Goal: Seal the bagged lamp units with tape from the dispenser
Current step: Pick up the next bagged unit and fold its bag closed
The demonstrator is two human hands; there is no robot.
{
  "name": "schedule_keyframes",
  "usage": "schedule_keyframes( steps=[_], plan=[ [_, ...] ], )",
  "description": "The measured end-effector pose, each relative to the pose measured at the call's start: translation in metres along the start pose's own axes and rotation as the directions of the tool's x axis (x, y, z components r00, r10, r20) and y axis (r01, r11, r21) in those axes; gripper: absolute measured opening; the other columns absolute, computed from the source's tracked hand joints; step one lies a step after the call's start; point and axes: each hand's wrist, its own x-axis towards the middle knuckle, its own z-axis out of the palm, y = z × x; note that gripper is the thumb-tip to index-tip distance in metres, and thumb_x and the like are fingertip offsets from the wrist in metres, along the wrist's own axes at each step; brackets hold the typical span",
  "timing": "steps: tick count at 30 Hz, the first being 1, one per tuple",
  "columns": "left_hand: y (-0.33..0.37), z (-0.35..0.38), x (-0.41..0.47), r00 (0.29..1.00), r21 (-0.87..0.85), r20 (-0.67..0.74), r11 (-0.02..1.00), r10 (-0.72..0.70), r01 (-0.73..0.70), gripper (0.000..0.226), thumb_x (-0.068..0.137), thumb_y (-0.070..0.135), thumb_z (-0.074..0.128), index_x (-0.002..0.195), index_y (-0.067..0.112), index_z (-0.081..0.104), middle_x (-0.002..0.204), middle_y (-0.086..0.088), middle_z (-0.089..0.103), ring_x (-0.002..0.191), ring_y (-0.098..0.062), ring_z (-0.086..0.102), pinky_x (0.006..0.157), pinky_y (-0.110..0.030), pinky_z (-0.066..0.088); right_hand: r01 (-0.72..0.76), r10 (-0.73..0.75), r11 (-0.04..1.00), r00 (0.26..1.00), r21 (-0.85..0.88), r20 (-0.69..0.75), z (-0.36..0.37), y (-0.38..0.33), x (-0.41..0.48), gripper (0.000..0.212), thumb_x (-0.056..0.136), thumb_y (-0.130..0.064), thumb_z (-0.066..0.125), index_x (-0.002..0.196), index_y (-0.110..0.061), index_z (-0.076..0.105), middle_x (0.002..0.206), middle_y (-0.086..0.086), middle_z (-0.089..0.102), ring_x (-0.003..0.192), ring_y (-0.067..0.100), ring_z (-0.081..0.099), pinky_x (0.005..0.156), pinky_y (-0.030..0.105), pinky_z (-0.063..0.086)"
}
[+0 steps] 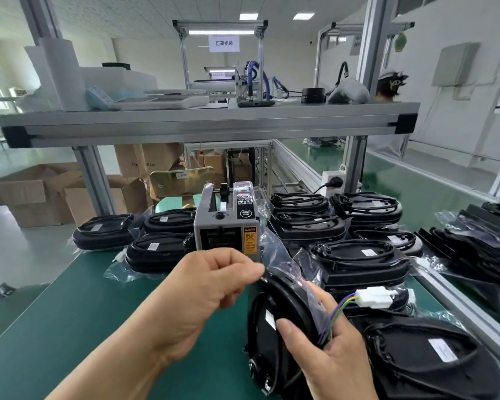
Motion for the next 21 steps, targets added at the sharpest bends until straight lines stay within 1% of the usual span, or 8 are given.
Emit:
schedule_keyframes(
  steps=[2,4,6,9,14,17,19,21],
  plan=[
    [0.004,0.008,-0.005,1.000,0.088,-0.003,0.996,0.027,-0.027,0.023,0.071,0.037,0.082,0.063,0.021,0.068,0.061,0.005,0.050,0.058,-0.007,0.041,0.060,-0.017,0.037,0.015,-0.015,1.000,1.000,-0.023,-0.005,0.001,-0.001,-0.002,0.058,0.059,-0.025,0.081,0.116,-0.032,0.068,0.097,-0.008,0.078,0.091,0.008,0.073,0.084,0.017,0.053],
    [0.005,0.012,-0.005,0.999,0.137,-0.011,0.989,0.051,-0.049,0.022,0.080,0.027,0.078,0.061,0.021,0.068,0.056,0.012,0.054,0.052,0.001,0.045,0.055,-0.008,0.038,0.020,-0.021,0.999,1.000,-0.047,-0.004,0.003,-0.001,-0.003,0.058,0.062,-0.025,0.080,0.118,-0.029,0.067,0.099,-0.006,0.077,0.093,0.012,0.073,0.088,0.027,0.055],
    [0.005,0.013,-0.001,0.999,0.172,-0.029,0.984,0.044,-0.038,0.021,0.080,0.023,0.075,0.060,0.021,0.069,0.054,0.013,0.056,0.048,0.004,0.047,0.052,-0.005,0.038,0.026,-0.026,0.998,1.000,-0.065,0.003,0.005,-0.002,-0.005,0.059,0.063,-0.026,0.080,0.120,-0.028,0.066,0.102,-0.007,0.077,0.096,0.012,0.073,0.090,0.032,0.053],
    [0.002,0.013,0.003,0.998,0.210,-0.054,0.978,0.030,-0.018,0.019,0.079,0.024,0.076,0.061,0.018,0.070,0.056,0.010,0.058,0.048,0.003,0.048,0.051,-0.006,0.038,0.027,-0.027,0.996,1.000,-0.080,0.000,0.006,-0.003,-0.008,0.059,0.064,-0.028,0.080,0.120,-0.032,0.065,0.102,-0.013,0.076,0.098,0.008,0.072,0.090,0.027,0.052],
    [0.003,0.013,0.004,0.999,0.216,-0.040,0.976,0.028,-0.018,0.020,0.079,0.021,0.077,0.061,0.017,0.070,0.056,0.009,0.061,0.047,0.004,0.050,0.049,-0.006,0.039,0.032,-0.031,0.996,0.999,-0.085,0.013,0.006,-0.003,-0.008,0.059,0.065,-0.026,0.079,0.122,-0.030,0.064,0.102,-0.016,0.076,0.098,0.004,0.071,0.083,0.010,0.049],
    [0.005,0.013,0.005,1.000,0.223,-0.017,0.975,0.020,-0.016,0.019,0.080,0.020,0.077,0.066,0.010,0.070,0.057,0.010,0.062,0.047,0.005,0.051,0.050,-0.005,0.039,0.044,-0.043,0.995,0.999,-0.087,0.020,0.007,-0.002,-0.008,0.059,0.066,-0.025,0.079,0.123,-0.029,0.064,0.102,-0.016,0.076,0.097,0.002,0.071,0.081,0.007,0.047],
    [0.007,0.013,0.007,1.000,0.246,-0.010,0.969,0.021,-0.018,0.022,0.079,0.023,0.077,0.068,0.005,0.069,0.058,0.010,0.062,0.048,0.005,0.050,0.051,-0.005,0.038,0.044,-0.042,0.996,0.999,-0.081,0.023,0.006,-0.002,-0.008,0.059,0.066,-0.026,0.079,0.122,-0.030,0.063,0.102,-0.016,0.076,0.096,0.003,0.071,0.080,0.006,0.047],
    [0.008,0.014,0.008,1.000,0.263,-0.006,0.965,0.023,-0.021,0.022,0.079,0.022,0.077,0.067,0.005,0.069,0.059,0.010,0.063,0.049,0.005,0.051,0.051,-0.005,0.038,0.043,-0.041,0.996,0.999,-0.073,0.029,0.007,-0.003,-0.008,0.059,0.065,-0.029,0.080,0.122,-0.032,0.063,0.102,-0.015,0.076,0.096,0.003,0.071,0.080,0.007,0.047]
  ],
)
